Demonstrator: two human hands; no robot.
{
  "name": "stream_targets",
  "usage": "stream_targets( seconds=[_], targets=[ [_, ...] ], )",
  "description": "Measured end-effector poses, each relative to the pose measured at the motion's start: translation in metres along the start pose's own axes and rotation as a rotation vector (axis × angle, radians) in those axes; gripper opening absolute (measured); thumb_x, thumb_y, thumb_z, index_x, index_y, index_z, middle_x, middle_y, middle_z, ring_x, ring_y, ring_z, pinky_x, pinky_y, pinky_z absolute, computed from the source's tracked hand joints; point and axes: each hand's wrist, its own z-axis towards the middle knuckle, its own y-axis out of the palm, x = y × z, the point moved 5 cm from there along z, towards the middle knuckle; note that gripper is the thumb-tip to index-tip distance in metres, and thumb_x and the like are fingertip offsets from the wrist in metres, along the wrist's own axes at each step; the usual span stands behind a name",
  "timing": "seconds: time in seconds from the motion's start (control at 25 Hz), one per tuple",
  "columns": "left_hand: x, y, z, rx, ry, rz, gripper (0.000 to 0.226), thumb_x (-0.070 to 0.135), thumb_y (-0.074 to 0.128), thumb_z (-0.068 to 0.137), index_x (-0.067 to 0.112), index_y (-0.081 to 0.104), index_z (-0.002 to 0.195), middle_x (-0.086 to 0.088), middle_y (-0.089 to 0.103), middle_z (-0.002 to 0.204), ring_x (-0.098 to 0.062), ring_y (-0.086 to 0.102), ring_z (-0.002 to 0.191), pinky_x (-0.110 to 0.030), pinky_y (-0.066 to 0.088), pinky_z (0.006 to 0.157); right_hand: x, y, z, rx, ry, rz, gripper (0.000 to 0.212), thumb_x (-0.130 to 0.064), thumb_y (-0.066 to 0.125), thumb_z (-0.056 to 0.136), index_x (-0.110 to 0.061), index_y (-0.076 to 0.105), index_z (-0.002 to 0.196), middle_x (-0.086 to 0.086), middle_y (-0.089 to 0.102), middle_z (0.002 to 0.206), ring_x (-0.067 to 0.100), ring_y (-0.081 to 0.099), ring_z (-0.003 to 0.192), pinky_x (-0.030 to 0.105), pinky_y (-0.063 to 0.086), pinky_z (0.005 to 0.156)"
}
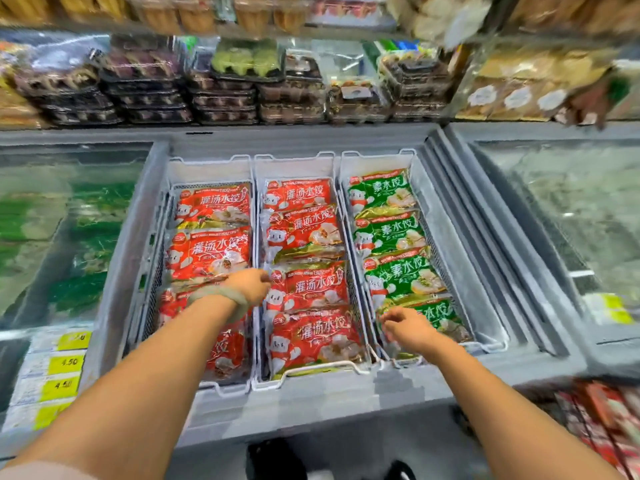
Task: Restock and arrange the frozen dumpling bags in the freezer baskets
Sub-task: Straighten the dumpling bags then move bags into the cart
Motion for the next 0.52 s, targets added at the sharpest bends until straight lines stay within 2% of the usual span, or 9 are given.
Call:
stream_targets(
  seconds=[0.08,0.16,0.24,0.32,0.44,0.52],
  targets=[
    [0.060,0.007,-0.002,-0.009,0.047,0.010,0.034,0.021,0.039,0.098,0.020,0.061,0.124,-0.004,0.062,0.129,-0.023,0.058,0.115,-0.028,0.046,0.095,0.048,-0.035,-0.013,0.039,0.027,0.056,0.022,-0.005,0.045,0.093,-0.006,0.064,0.103,0.009,0.064,0.094,0.021,0.056,0.082,0.030,0.044,0.070],
    [0.119,0.020,-0.005,-0.017,0.110,0.022,0.033,0.021,0.040,0.098,0.018,0.062,0.122,-0.006,0.062,0.128,-0.025,0.059,0.114,-0.030,0.047,0.095,0.092,-0.066,-0.030,0.073,0.033,0.105,0.021,-0.002,0.046,0.093,-0.007,0.064,0.100,0.011,0.064,0.093,0.021,0.056,0.077,0.027,0.043,0.067],
    [0.184,0.042,-0.009,-0.035,0.172,0.005,0.031,0.020,0.042,0.098,0.014,0.063,0.120,-0.009,0.064,0.124,-0.026,0.061,0.110,-0.032,0.049,0.094,0.142,-0.100,-0.051,0.111,0.061,0.194,0.024,0.005,0.044,0.091,-0.009,0.062,0.083,0.014,0.060,0.086,0.018,0.051,0.066,0.021,0.041,0.057],
    [0.253,0.067,-0.013,-0.053,0.239,-0.025,0.030,0.019,0.044,0.097,0.011,0.064,0.119,-0.010,0.065,0.122,-0.027,0.061,0.110,-0.035,0.049,0.097,0.200,-0.135,-0.072,0.165,0.109,0.263,0.028,0.009,0.044,0.089,-0.010,0.058,0.075,0.015,0.057,0.081,0.017,0.049,0.064,0.021,0.037,0.055],
    [0.357,0.109,-0.022,-0.081,0.335,-0.021,0.027,0.022,0.047,0.097,0.014,0.066,0.115,-0.007,0.067,0.118,-0.025,0.062,0.108,-0.032,0.049,0.096,0.293,-0.180,-0.108,0.239,0.179,0.277,0.022,0.005,0.049,0.089,-0.007,0.063,0.077,0.018,0.058,0.080,0.018,0.051,0.061,0.026,0.040,0.061],
    [0.414,0.133,-0.029,-0.073,0.404,0.024,0.026,0.021,0.048,0.096,0.015,0.067,0.112,-0.007,0.068,0.115,-0.025,0.062,0.110,-0.031,0.048,0.094,0.341,-0.197,-0.132,0.274,0.238,0.311,0.025,0.001,0.047,0.091,-0.010,0.060,0.072,0.014,0.057,0.073,0.011,0.053,0.052,0.023,0.040,0.055]
  ],
)
